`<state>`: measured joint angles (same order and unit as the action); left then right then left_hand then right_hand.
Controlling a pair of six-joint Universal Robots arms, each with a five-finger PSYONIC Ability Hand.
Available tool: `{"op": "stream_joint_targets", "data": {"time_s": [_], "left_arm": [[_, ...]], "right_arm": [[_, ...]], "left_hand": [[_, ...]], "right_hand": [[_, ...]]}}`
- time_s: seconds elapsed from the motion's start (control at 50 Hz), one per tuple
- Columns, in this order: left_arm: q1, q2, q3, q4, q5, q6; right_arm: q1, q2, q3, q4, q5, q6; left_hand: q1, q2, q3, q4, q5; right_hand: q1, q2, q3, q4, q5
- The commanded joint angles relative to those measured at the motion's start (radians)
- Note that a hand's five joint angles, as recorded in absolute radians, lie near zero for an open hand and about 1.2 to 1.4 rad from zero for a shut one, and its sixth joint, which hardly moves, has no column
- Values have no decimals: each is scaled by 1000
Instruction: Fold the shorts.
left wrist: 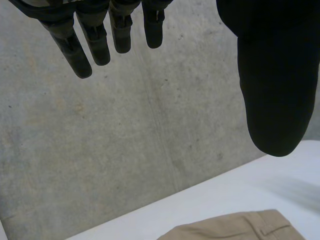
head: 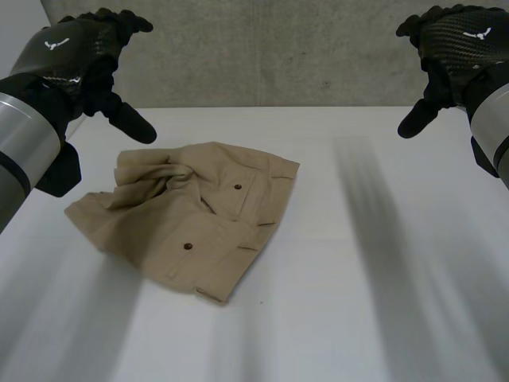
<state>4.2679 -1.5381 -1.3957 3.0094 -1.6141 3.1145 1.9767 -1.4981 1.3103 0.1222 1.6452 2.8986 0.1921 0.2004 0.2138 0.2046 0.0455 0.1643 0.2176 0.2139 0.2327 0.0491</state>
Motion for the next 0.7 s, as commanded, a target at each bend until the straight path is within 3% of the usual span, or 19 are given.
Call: {"op": "stream_joint_targets", "data": {"time_s": [0.02, 0.12, 0.2, 0.3, 0.34, 0.44, 0.56, 0.7], "left_arm": [[1, -73, -6, -11, 3, 171], [1, -109, -96, -9, -3, 376], [16, -112, -166, 3, 2, 432], [53, -109, -219, 46, 0, 418], [124, -100, -271, 98, 0, 397], [184, -94, -322, 167, 2, 313], [201, -88, -353, 184, 3, 230], [199, -88, -361, 186, 3, 220]], "right_arm": [[2, 22, 30, 30, -76, -159], [7, 24, 92, 40, -131, -219], [56, 30, 156, 34, -179, -206], [134, 113, 188, 28, -188, -133], [168, 165, 188, 22, -194, -58], [243, 257, 173, -58, -206, 82], [336, 377, 138, -168, -272, 180], [421, 539, 35, -210, -269, 199]], "left_hand": [[7, -2, -15, -6, -21], [10, 1, -12, -3, -18], [4, -4, -18, -9, -24], [-5, -13, -27, -18, -33], [-2, -10, -24, -15, -30], [4, -4, -18, -9, -24], [1, -7, -21, -12, -27], [-8, -16, -30, -20, -36]], "right_hand": [[10, -43, -39, -58, -49], [10, -43, -39, -58, -49], [10, -43, -39, -58, -49], [10, -43, -39, -58, -49], [10, -43, -39, -58, -49], [10, -43, -39, -58, -49], [10, -43, -39, -58, -49], [10, -43, -39, -58, -49]]}}
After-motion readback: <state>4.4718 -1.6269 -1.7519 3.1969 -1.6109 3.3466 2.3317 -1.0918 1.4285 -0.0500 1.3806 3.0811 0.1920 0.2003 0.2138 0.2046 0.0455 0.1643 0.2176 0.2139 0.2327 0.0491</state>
